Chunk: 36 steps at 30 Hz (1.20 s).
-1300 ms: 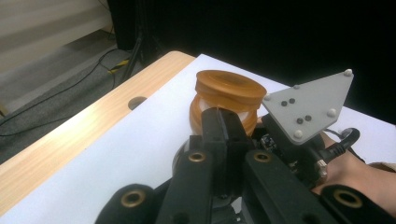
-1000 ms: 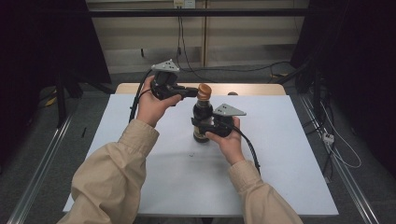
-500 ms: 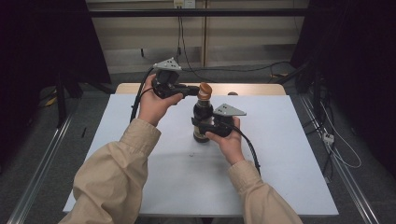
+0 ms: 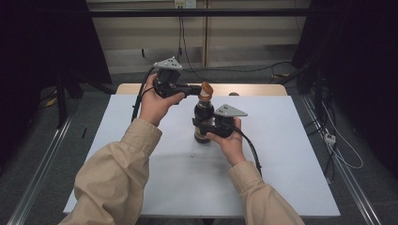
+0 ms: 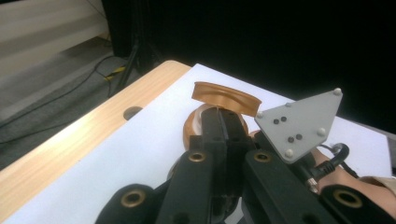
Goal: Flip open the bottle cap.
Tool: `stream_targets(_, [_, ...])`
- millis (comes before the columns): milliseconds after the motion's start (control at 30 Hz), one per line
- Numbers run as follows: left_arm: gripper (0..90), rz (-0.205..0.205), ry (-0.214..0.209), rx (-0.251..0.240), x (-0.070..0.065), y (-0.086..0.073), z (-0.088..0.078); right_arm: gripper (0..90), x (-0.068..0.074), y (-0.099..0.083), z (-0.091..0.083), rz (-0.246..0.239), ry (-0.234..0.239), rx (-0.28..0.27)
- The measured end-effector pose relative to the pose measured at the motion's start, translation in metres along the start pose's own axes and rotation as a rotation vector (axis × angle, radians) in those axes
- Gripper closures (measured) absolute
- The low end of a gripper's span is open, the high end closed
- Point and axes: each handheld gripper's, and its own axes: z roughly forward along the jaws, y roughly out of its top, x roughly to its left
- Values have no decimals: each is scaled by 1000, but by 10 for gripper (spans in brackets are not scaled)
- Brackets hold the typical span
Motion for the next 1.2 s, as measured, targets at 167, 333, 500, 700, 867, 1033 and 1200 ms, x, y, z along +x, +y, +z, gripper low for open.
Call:
stream_targets(167, [900, 3, -3, -19, 0, 2, 0, 297, 0, 0, 0, 1, 0, -1])
stream_targets(333, [900, 7, -5, -28, -2, 4, 0, 297, 1, 0, 0, -2, -1, 2])
stream_targets(500, [900, 22, -12, -32, -6, 10, 4, 296, 1, 0, 0, -3, 0, 4])
stream_targets(700, [900, 16, -11, -34, -6, 11, 5, 296, 1, 0, 0, -4, 0, 2])
stream_targets(867, [900, 18, -8, -28, -5, 11, 4, 296, 1, 0, 0, -5, -2, 3])
stream_targets(1033, [900, 16, -9, -27, -5, 11, 4, 295, 1, -1, 0, -3, -2, 2])
stream_targets(1200, [900, 15, -11, -24, -6, 11, 4, 294, 2, 0, 0, -3, -4, 4])
